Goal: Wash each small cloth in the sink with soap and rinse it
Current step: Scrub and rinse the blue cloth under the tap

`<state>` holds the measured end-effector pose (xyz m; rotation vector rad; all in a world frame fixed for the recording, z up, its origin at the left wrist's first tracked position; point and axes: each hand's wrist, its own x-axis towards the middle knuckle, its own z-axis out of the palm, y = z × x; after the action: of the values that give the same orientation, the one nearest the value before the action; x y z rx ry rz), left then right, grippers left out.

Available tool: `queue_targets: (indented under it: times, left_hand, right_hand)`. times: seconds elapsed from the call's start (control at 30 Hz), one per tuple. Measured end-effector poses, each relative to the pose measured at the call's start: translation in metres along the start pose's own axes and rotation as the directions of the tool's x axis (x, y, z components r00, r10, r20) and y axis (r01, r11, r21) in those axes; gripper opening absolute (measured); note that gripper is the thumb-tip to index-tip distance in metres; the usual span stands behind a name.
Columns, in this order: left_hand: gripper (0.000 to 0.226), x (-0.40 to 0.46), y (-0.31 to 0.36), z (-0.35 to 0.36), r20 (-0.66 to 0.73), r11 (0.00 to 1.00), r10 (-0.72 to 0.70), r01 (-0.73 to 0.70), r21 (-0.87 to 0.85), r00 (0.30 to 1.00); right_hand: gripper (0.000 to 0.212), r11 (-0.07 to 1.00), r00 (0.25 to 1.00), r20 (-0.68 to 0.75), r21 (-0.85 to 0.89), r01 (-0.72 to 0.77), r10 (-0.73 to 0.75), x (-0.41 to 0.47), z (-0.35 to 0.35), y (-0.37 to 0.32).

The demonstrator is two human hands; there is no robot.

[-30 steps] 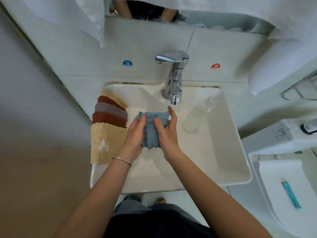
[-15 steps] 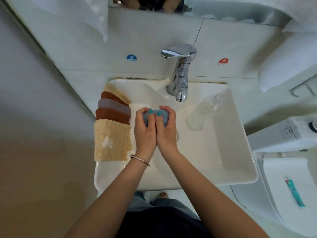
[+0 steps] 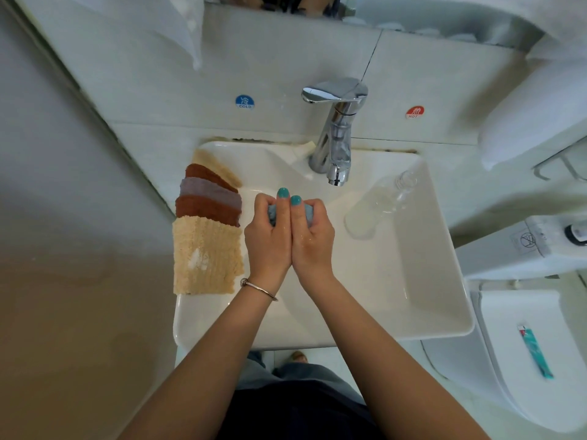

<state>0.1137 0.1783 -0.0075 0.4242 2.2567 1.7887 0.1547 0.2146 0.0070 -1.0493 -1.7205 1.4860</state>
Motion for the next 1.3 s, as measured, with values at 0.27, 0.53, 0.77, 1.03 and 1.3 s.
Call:
queue_targets:
  times: [0.27,0.53,0.77,1.03,1.3]
  left_hand:
    - [0.031,-0.006,0.010,-0.001,-0.073,0.989,0.023,-0.034,-0.145,0.997]
    - [0.031,-0.002,0.011,-0.003,-0.102,0.977,0.105,-0.122,-0.173,0.989]
    - [0.035,-0.001,0.010,-0.005,-0.033,0.975,0.139,-0.142,-0.172,0.990]
    - [0.037,0.001,0.006,0.000,0.044,0.980,0.129,-0.120,-0.158,0.991]
    - [0.043,0.016,-0.003,0.010,0.131,0.987,0.104,-0.086,-0.133,0.986]
  right_hand:
    - [0.032,1.000,0.999,-0.041,-0.016,-0.004,0.003,-0.003,0.002,0.000]
    - [0.033,0.994,0.992,-0.085,-0.055,0.091,-0.095,-0.001,0.005,-0.003]
    - [0.044,0.993,0.990,-0.087,-0.039,0.113,-0.116,-0.001,0.004,0.004]
    - [0.049,0.984,0.988,-0.092,-0.142,0.109,-0.123,0.004,0.001,0.017]
    - [0.051,0.987,0.991,-0.118,-0.155,0.047,-0.066,0.013,0.001,0.026]
